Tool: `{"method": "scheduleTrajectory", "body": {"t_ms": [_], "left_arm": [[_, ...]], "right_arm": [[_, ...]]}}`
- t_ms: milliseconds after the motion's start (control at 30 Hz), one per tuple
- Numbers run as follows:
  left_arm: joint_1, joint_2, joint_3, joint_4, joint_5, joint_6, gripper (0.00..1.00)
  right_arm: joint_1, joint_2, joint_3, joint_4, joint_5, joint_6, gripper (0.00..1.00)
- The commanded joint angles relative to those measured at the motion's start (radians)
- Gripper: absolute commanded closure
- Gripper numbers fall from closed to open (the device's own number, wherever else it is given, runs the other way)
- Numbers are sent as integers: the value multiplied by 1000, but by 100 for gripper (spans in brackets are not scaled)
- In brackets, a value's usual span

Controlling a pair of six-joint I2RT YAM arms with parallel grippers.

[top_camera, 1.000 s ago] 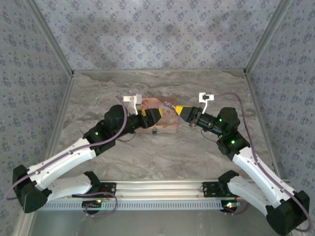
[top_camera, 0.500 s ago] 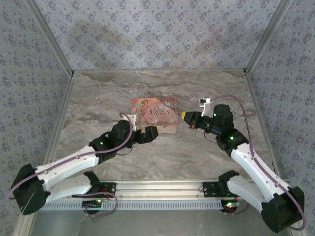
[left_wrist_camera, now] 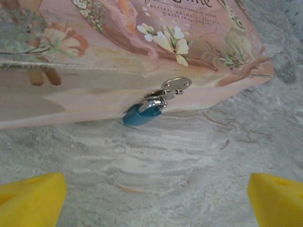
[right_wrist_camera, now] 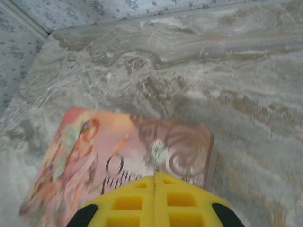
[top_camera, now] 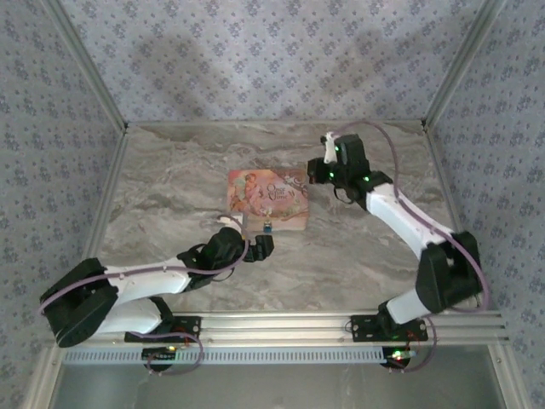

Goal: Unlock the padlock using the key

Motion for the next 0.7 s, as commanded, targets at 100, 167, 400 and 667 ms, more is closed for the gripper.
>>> {"method": "scheduleTrajectory", "body": {"t_ms": [100,167,400,667], "left_arm": [[-10,133,-3,291,11,113,2],[-10,175,8,328,21,143,2],[-7,315,57,421,30,212,2],[0,446,102,505,37,222,2]], "right_arm": [[-6,210,211,-42,57,-94,100],[-6,260,258,-54,62,-104,100],[5,411,413,-119,79,-147,100],[14,466,451,-130,77,-176,100]]}}
